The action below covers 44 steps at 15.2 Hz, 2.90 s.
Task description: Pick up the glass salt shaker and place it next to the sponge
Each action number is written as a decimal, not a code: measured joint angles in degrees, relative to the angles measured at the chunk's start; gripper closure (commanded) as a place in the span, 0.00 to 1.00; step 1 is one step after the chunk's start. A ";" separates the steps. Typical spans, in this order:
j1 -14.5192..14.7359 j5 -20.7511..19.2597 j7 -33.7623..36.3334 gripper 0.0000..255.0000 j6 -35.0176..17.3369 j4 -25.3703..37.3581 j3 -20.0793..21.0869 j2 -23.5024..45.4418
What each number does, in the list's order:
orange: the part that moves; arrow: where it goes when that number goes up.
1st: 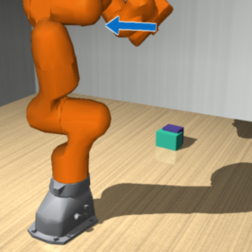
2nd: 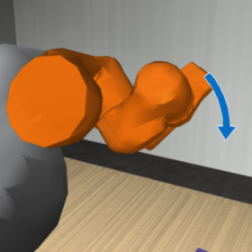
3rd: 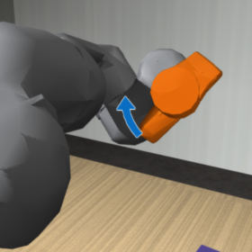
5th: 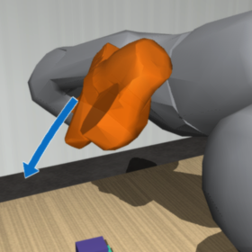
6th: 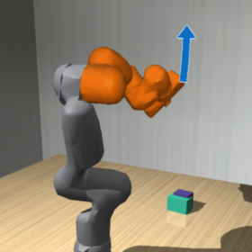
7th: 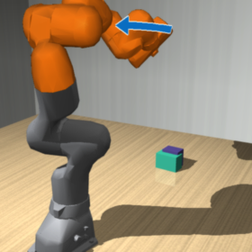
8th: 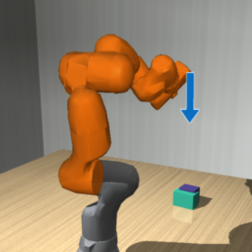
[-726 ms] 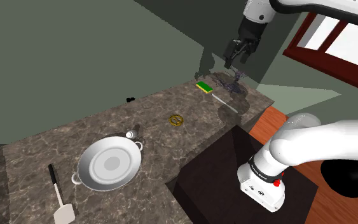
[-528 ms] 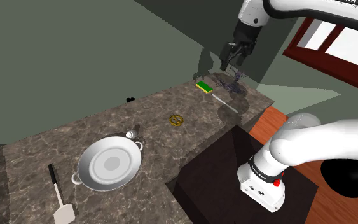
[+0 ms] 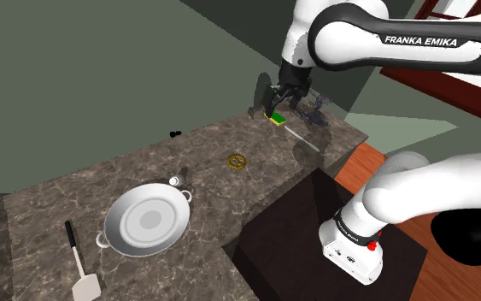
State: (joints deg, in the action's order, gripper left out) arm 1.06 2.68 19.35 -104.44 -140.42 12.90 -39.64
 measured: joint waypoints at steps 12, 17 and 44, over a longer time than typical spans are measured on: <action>-1.44 -2.44 19.00 0.00 -18.13 1.31 15.04 19.84; -3.33 -9.76 29.77 0.00 -23.68 5.31 20.66 31.48; 13.33 -44.22 64.16 0.00 -25.19 39.86 12.67 81.98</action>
State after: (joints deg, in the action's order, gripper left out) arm 14.39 -41.54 83.51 -129.63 -100.55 25.57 42.34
